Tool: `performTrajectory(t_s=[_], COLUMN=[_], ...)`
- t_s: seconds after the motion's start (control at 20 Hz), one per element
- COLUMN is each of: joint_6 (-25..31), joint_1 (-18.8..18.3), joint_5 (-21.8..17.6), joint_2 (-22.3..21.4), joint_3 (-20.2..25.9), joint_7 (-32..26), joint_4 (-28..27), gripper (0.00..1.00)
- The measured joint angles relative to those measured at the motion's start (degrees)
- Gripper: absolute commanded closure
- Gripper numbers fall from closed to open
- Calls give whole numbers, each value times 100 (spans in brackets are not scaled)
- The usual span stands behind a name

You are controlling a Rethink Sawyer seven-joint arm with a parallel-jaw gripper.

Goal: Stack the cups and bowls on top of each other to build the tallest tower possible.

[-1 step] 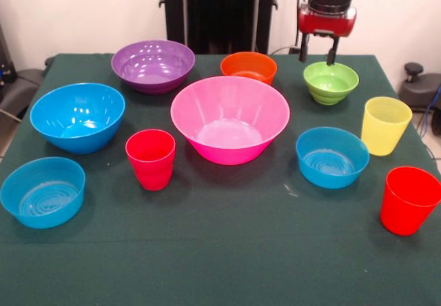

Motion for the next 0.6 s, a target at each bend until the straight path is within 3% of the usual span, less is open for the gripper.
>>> performTrajectory(t_s=[0.6], joint_6=[-285], joint_1=[126], joint_5=[1], joint_2=[561], joint_3=[-74], joint_7=[0], joint_4=[-454], gripper=[0])
